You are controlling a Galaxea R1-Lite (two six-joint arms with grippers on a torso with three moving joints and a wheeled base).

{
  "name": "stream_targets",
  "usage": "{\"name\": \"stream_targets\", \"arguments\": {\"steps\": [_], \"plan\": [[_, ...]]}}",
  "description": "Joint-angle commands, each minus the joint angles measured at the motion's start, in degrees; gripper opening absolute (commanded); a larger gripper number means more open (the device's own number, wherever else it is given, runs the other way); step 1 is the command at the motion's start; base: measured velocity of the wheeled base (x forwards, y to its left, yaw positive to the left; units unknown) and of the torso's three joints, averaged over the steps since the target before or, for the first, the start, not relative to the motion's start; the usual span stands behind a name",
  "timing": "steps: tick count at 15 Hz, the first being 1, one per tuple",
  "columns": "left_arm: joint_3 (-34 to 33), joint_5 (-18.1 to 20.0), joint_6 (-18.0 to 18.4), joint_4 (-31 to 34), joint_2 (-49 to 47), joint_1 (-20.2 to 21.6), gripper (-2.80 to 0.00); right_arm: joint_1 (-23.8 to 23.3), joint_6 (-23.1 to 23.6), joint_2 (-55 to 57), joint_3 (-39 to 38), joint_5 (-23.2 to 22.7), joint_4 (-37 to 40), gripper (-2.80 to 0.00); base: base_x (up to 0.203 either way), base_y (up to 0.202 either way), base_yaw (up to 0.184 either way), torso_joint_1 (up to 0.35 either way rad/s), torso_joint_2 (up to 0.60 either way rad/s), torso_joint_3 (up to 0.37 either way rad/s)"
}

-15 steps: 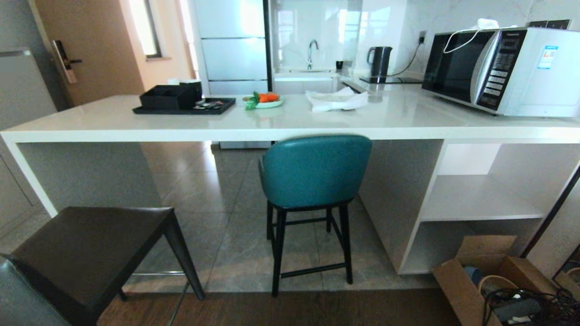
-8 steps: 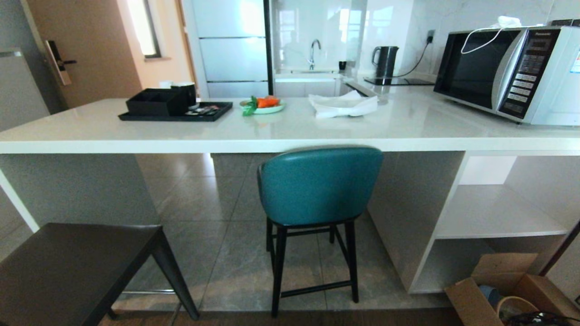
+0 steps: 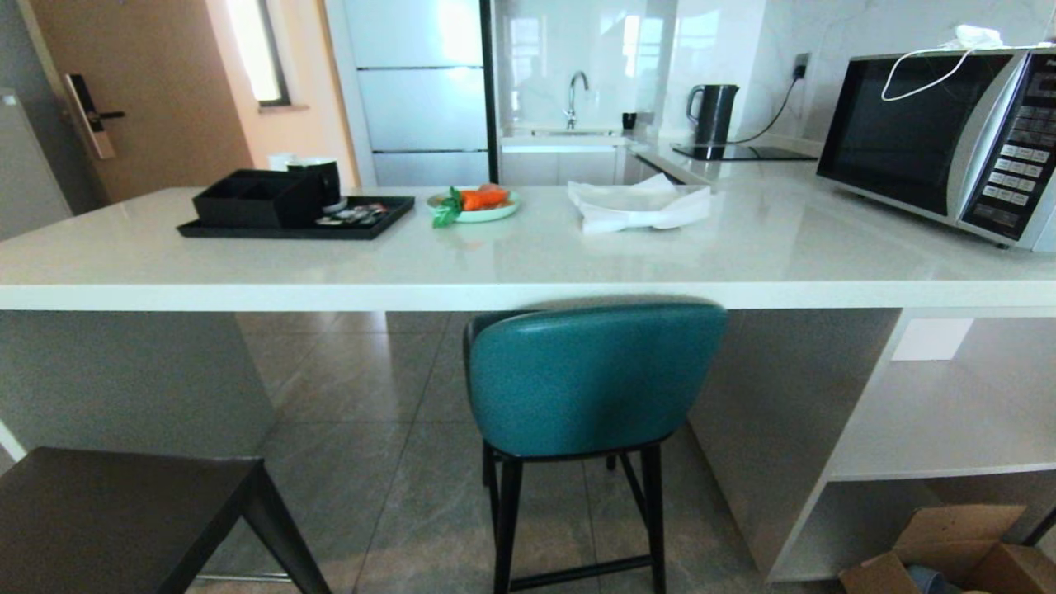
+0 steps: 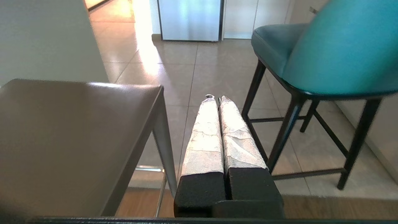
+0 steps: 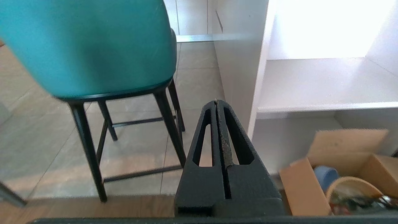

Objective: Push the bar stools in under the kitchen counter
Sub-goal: Pull the blue chair out from under the dining table

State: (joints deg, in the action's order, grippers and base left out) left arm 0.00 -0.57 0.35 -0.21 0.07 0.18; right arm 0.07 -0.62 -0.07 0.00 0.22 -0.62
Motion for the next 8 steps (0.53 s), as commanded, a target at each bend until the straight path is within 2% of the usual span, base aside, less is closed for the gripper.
{"name": "stream_targets", "arguments": {"steps": [1,5,8], "plan": [[-0.18,-0.04,0.00,-0.06,0.01,-0.01,-2.80,0.01,0.01,0.07,-0.18,0.04,0.01,-2.80,0.192,0.000,0.000,-0.002,0.01,-0.002],[-0.18,0.05,-0.09,-0.06,0.01,-0.01,-2.80,0.01,0.01,0.07,-0.26,0.04,0.01,-2.80,0.174,0.000,0.001,0.004,0.00,0.002],[-0.18,0.05,0.00,-0.06,0.01,-0.01,-2.80,0.01,0.01,0.07,-0.18,0.04,0.01,-2.80,0.000,0.000,0.000,0.000,0.00,0.000]]}}
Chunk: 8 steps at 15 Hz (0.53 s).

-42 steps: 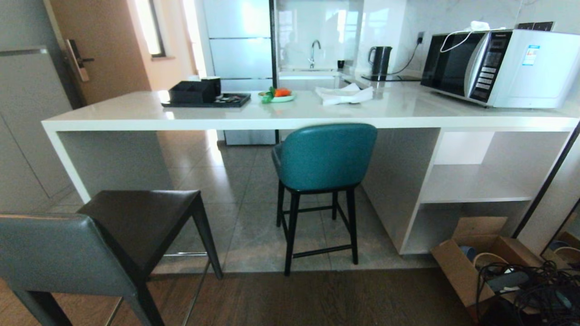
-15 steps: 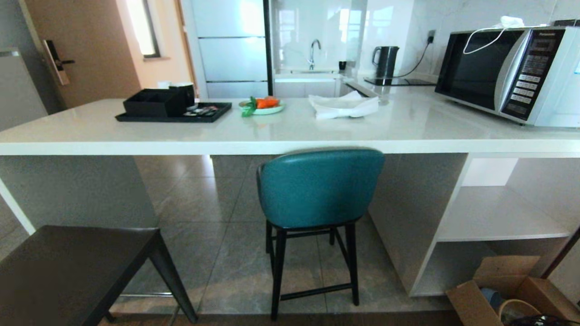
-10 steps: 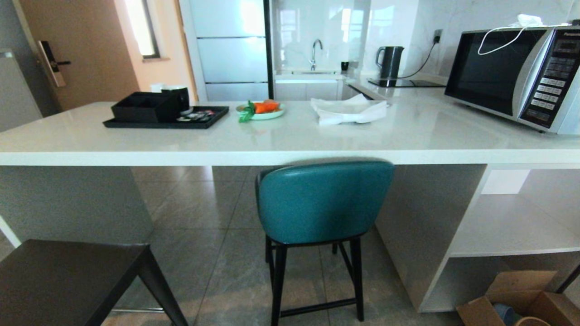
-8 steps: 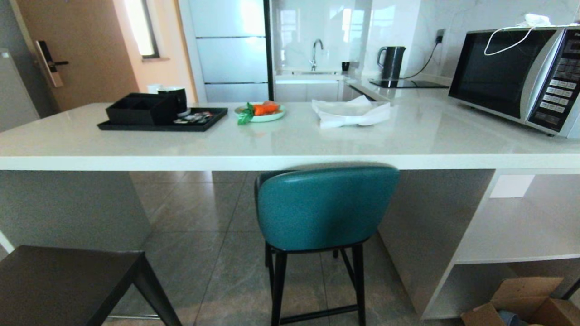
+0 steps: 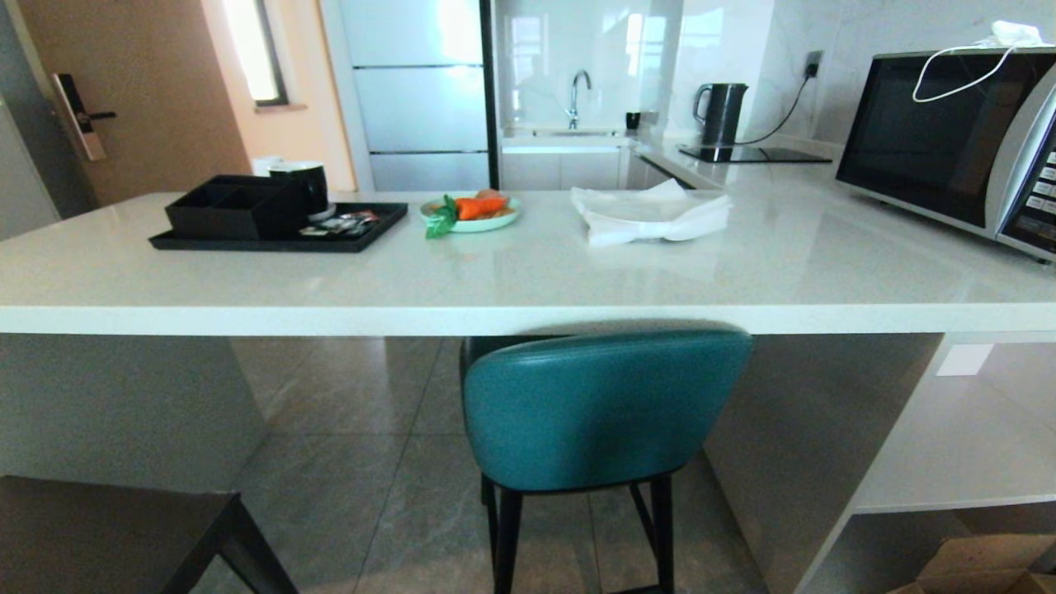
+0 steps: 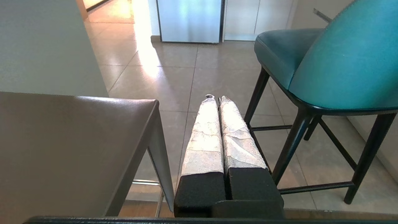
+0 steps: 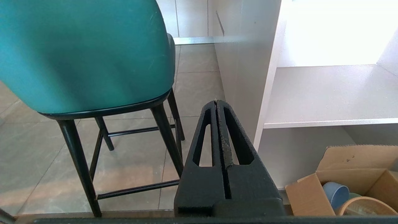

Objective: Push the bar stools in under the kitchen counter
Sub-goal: Pull the blue chair out from under the dining table

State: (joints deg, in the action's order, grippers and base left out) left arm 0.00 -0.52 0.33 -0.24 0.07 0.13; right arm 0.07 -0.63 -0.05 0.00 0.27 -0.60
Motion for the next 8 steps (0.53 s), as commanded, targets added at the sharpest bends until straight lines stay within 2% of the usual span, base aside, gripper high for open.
{"name": "stream_targets", "arguments": {"steps": [1,8], "plan": [[-0.18,0.08,0.11,0.06,0.01,0.13,-2.80,0.01,0.02,0.05,-0.26,0.00,-0.02,-2.80,0.000,0.000,0.000,0.000,0.00,0.000],[-0.18,0.08,0.11,-0.03,0.01,0.04,-2.80,0.01,1.14,0.05,-0.25,-0.09,-0.02,-2.80,0.000,0.000,0.000,0.000,0.00,0.000]]}}
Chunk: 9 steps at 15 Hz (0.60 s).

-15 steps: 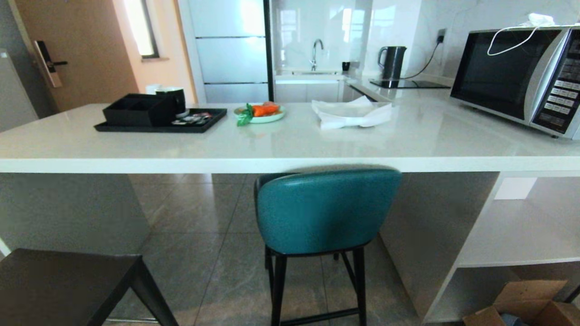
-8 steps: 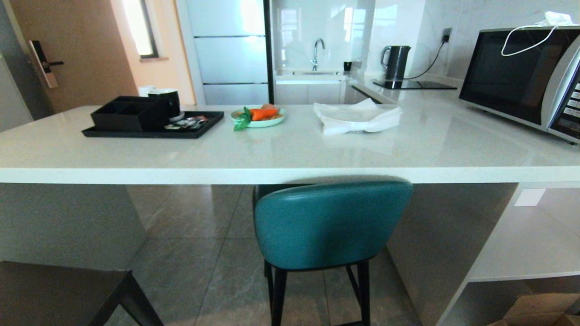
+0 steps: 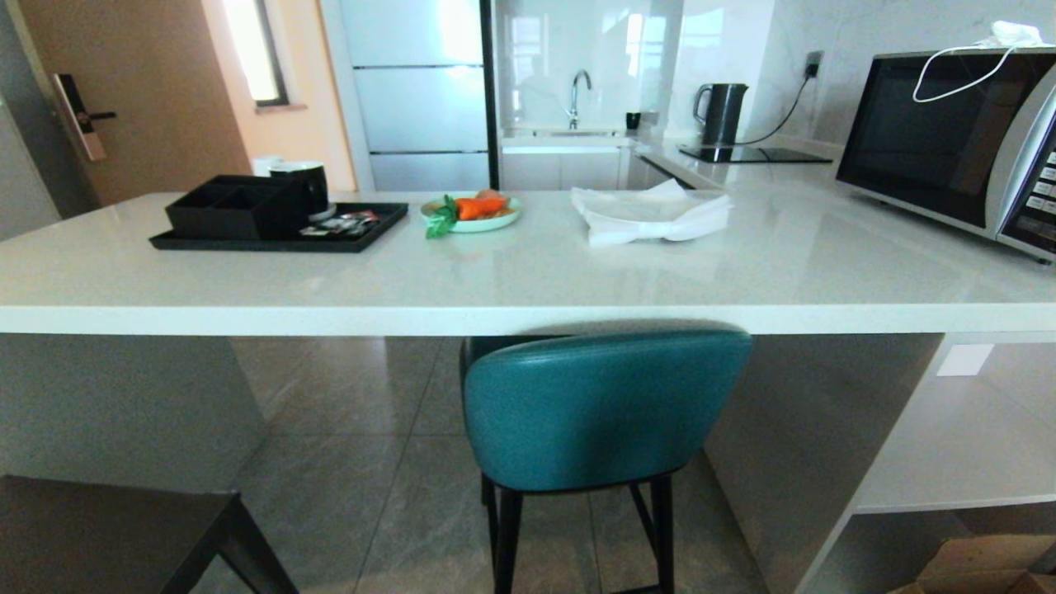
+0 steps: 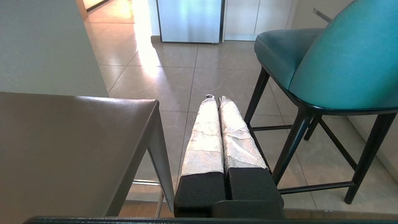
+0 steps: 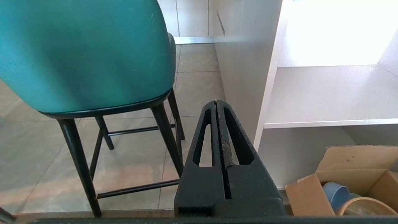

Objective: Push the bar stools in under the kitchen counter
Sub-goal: Pull the blue chair out from under the dining table

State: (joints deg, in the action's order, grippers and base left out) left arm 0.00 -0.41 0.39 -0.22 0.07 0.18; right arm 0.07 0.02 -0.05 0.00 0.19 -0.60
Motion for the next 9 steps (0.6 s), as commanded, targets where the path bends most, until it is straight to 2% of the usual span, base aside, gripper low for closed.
{"name": "stream_targets", "arguments": {"steps": [1,3,5,7,9], "plan": [[0.69,-0.05,0.10,0.10,0.12,0.07,-2.80,0.01,1.50,0.06,0.59,0.09,0.21,-2.80,0.000,0.000,0.000,0.000,0.00,0.000],[6.41,0.70,0.00,1.73,-2.16,0.05,-2.80,0.07,1.85,2.85,5.85,-1.01,1.30,-2.80,0.000,0.000,0.000,0.000,0.00,0.000],[11.67,2.02,-0.45,1.98,-11.08,-0.40,-2.80,0.48,0.64,10.91,10.83,-2.57,2.03,-2.80,0.000,0.000,0.000,0.000,0.00,0.000],[13.98,2.82,-0.51,-3.78,-24.10,-1.12,-2.80,1.34,-1.30,20.36,14.96,-4.86,2.08,-2.80,0.000,0.000,0.000,0.000,0.00,0.000],[14.31,3.18,-0.45,-14.73,-38.46,-1.57,-2.80,1.91,-3.32,30.63,18.36,-6.99,0.31,-2.80,0.000,0.000,0.000,0.000,0.00,0.000]]}}
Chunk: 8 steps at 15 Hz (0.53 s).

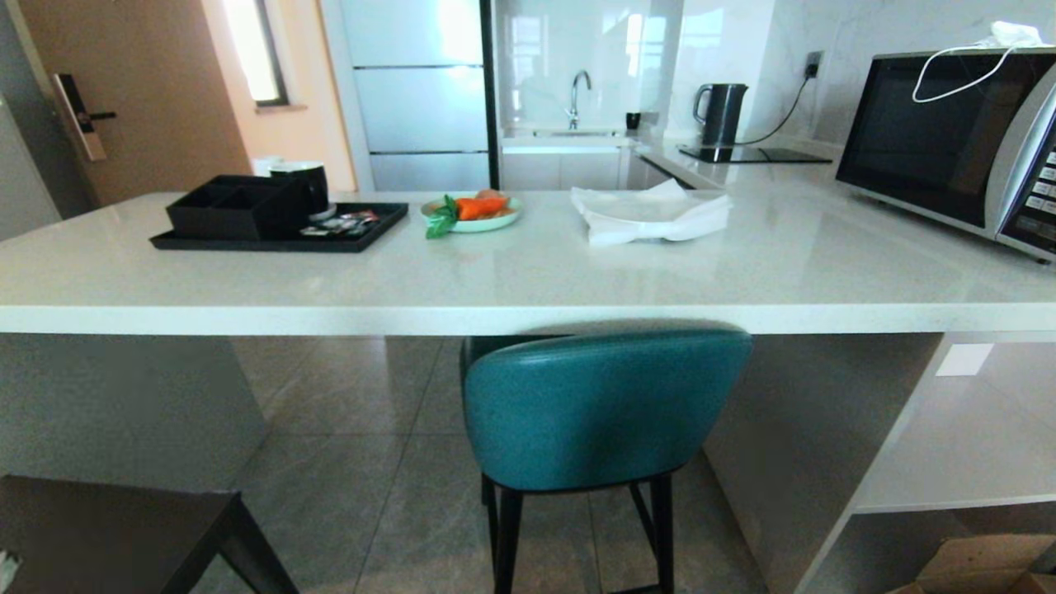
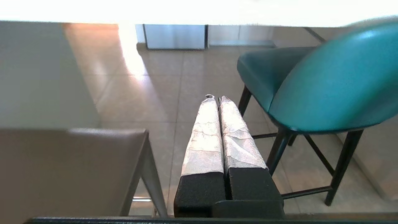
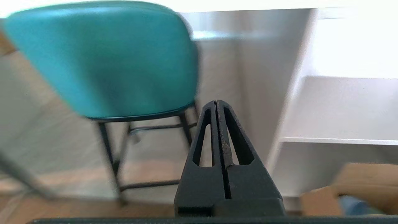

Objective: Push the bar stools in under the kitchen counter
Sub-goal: Pull the blue chair out from under the dining table

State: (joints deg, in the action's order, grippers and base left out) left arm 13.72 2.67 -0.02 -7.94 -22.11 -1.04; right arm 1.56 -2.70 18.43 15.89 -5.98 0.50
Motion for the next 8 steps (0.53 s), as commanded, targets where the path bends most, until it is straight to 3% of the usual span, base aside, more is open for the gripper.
{"name": "stream_targets", "arguments": {"steps": [1,3,5,6,8], "plan": [[-0.01,0.19,-0.06,-13.73,-23.85,-0.55,-2.80,0.58,-1.23,17.79,3.14,-1.72,-2.91,-2.80,0.000,0.000,0.000,0.000,0.00,0.000],[-2.75,-0.36,-0.18,-28.66,-37.59,-1.86,-2.80,0.77,-2.04,28.82,2.53,-3.26,-10.14,-2.80,0.000,0.000,0.000,0.000,0.00,0.000],[-5.83,-4.10,-1.90,-43.09,-49.69,-5.32,-2.80,0.88,-2.44,39.44,0.55,-4.66,-20.49,-2.80,0.000,0.000,0.000,0.000,0.00,0.000],[-6.97,-7.39,-3.76,-49.00,-55.10,-8.42,-2.80,0.91,-2.56,44.37,-0.73,-5.34,-26.08,-2.80,0.000,0.000,0.000,0.000,0.00,0.000],[-9.77,-14.76,-6.95,-59.22,-63.74,-18.60,-2.80,0.95,-2.71,53.15,-4.38,-7.45,-38.00,-2.80,0.000,0.000,0.000,0.000,0.00,0.000]]}}
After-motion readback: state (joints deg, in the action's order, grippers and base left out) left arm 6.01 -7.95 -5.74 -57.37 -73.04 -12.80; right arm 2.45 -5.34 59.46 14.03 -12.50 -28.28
